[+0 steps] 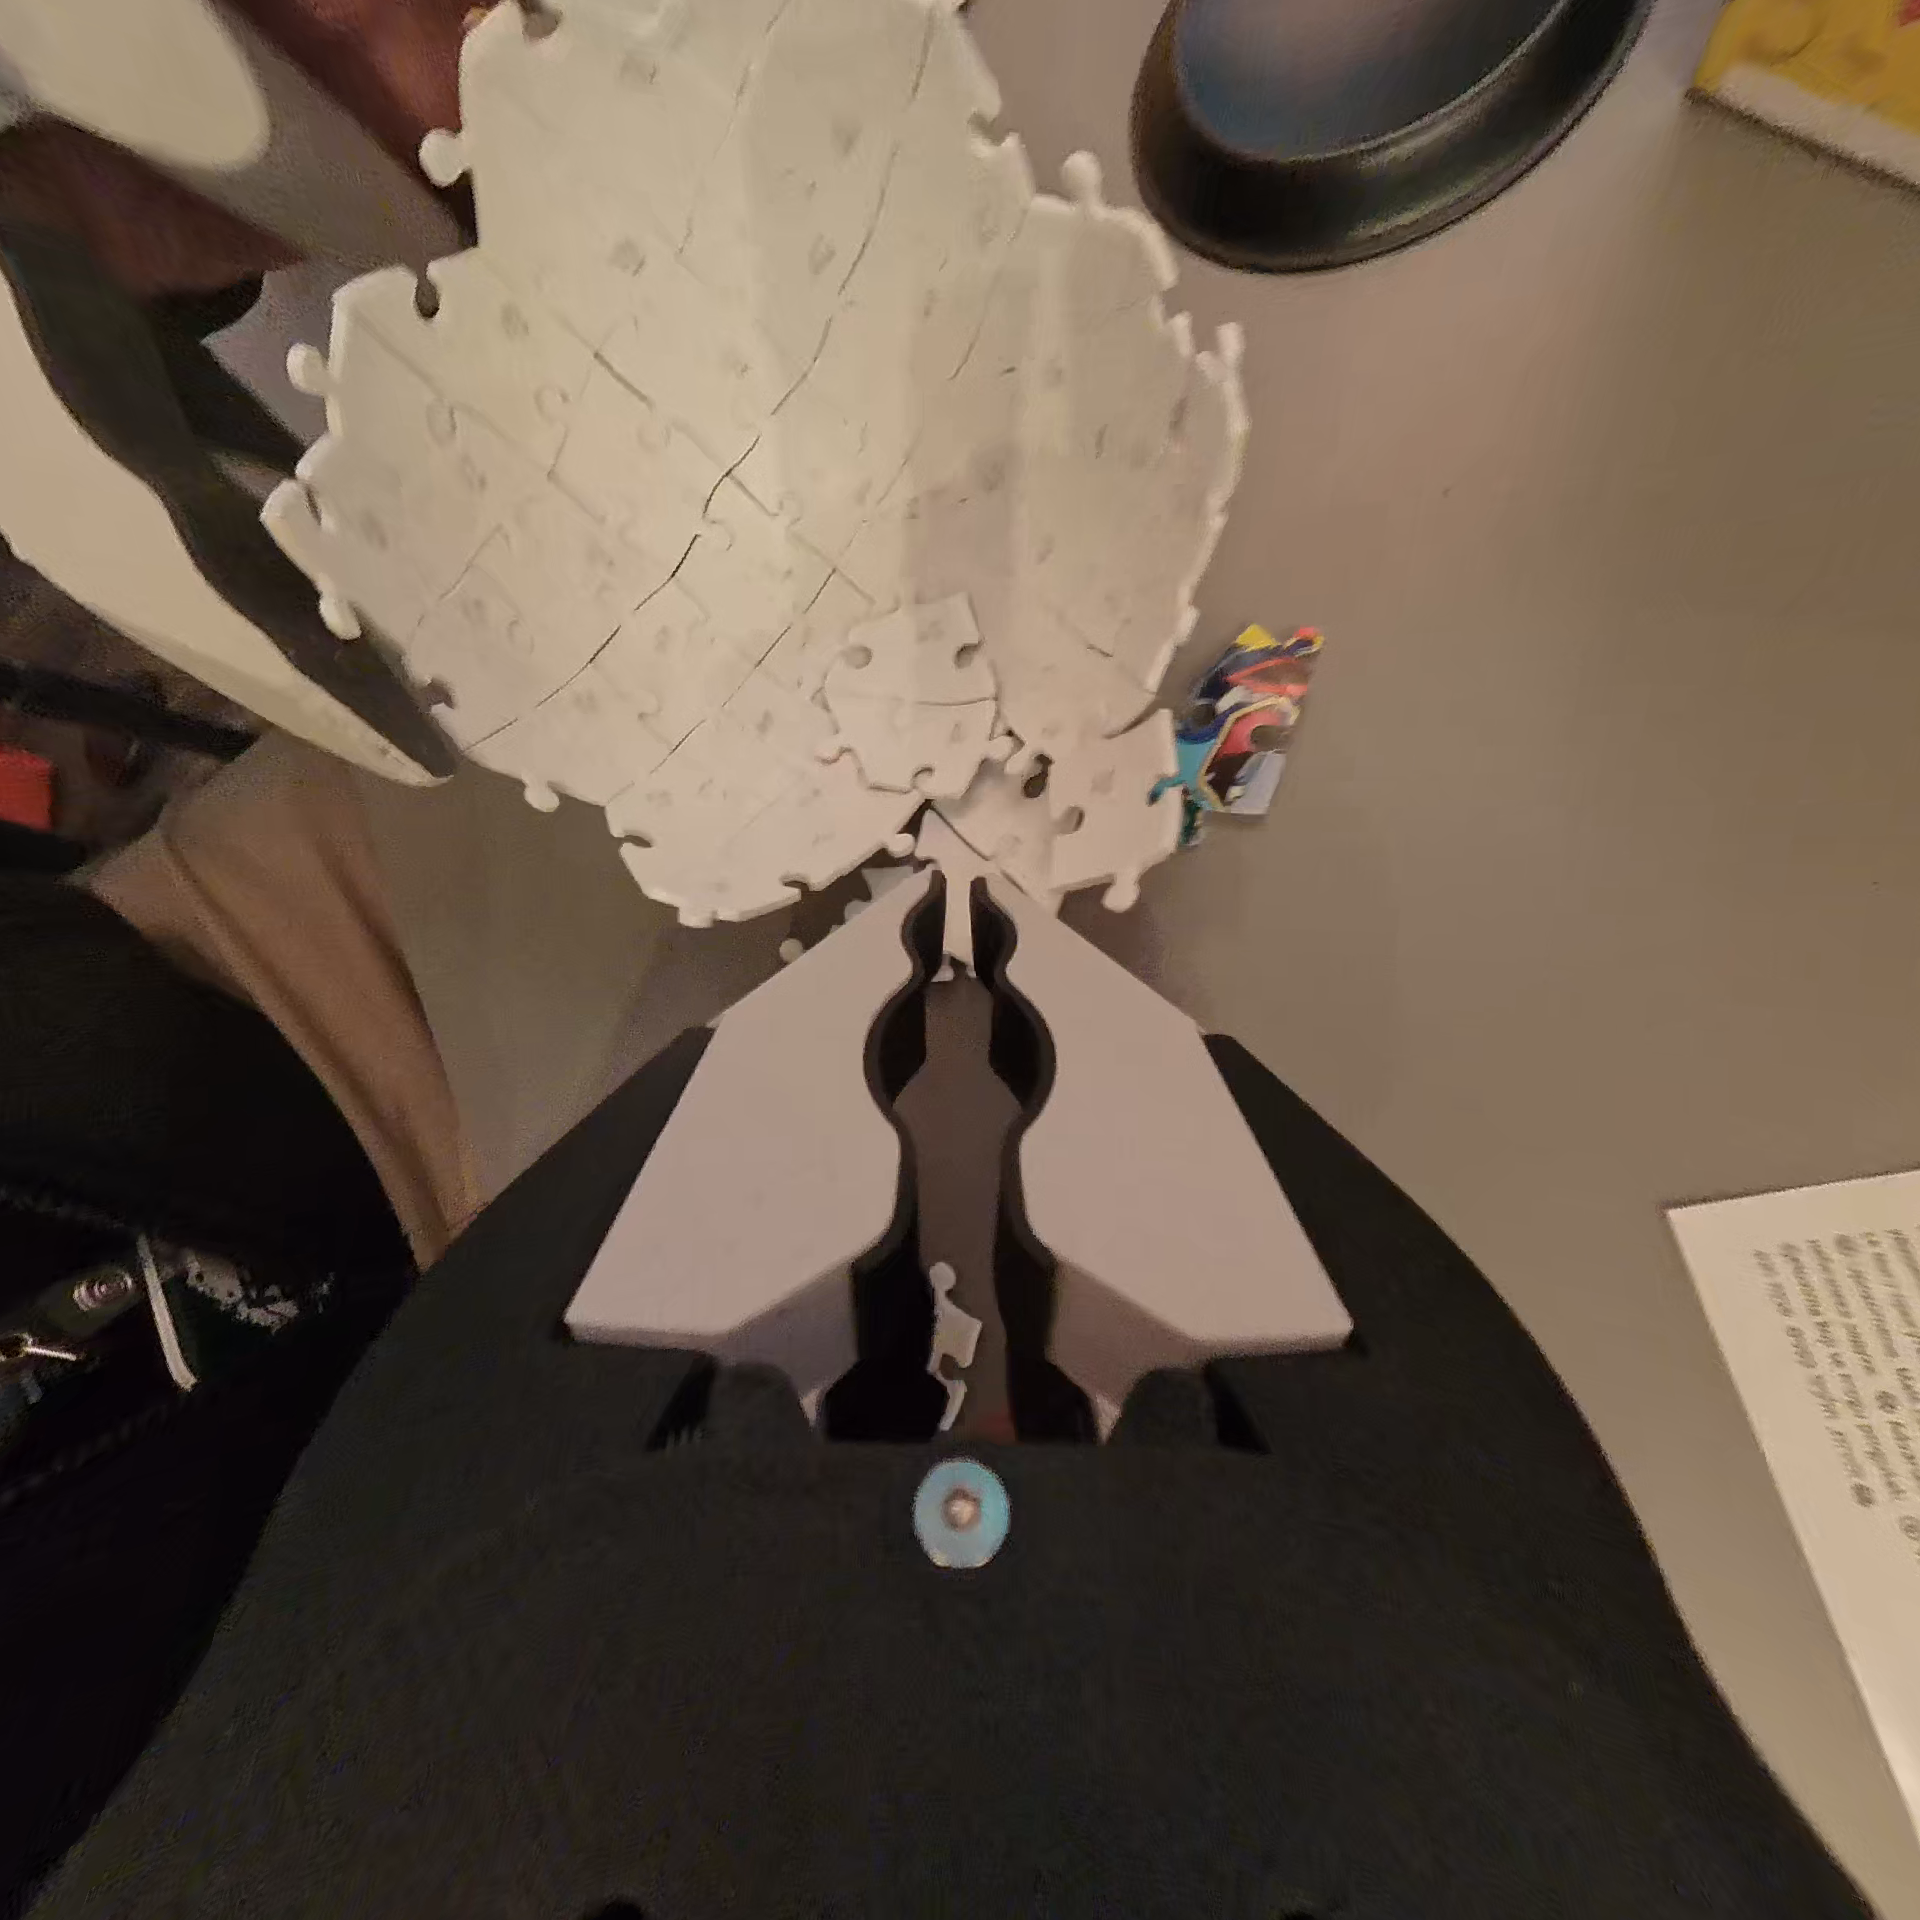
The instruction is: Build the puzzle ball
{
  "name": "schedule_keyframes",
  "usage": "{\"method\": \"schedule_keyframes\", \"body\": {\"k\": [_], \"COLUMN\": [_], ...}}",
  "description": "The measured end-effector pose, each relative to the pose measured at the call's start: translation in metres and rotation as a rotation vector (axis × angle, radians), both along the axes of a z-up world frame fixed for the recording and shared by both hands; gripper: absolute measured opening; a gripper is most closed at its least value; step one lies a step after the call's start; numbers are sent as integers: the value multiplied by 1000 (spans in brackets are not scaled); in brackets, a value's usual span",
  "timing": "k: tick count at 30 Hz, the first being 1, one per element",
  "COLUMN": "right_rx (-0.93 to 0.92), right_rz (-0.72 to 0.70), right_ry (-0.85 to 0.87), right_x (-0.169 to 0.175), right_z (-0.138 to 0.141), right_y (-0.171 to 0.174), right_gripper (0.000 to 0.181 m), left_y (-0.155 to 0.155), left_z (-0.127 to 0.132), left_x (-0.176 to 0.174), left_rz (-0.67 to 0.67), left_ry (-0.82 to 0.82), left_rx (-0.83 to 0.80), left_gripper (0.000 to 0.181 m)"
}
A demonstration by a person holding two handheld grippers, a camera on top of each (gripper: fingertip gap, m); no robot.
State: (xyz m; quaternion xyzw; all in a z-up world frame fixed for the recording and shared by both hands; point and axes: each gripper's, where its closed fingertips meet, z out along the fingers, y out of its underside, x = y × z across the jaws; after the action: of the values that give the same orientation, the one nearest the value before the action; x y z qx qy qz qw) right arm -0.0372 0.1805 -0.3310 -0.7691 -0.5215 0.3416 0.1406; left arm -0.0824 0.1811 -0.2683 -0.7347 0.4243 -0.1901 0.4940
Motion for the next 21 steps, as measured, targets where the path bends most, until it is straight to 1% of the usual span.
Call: {"method": "schedule_keyframes", "body": {"k": [2,5,7,9,14,21], "right_rx": [31,52,113,119,156,185], "right_rz": [13,-3,-23,-30,-27,1], "right_ry": [-34,-32,-84,-103,-99,-94], "right_x": [2,9,21,26,13,-8], "right_z": [-5,0,-5,-11,-17,-17], "right_y": [-3,-2,7,8,5,2], "right_gripper": [3,2,3,4,11,7], "left_y": [1,2,2,2,2,0], "left_z": [0,0,1,1,3,4], "left_x": [1,1,1,1,0,-14], "left_rz": [-6,-4,-3,-5,-2,30], "left_ry": [9,20,17,18,22,16], "left_rx": [-1,5,9,10,14,11], "left_gripper": [118,118,118,118,118,117]}}
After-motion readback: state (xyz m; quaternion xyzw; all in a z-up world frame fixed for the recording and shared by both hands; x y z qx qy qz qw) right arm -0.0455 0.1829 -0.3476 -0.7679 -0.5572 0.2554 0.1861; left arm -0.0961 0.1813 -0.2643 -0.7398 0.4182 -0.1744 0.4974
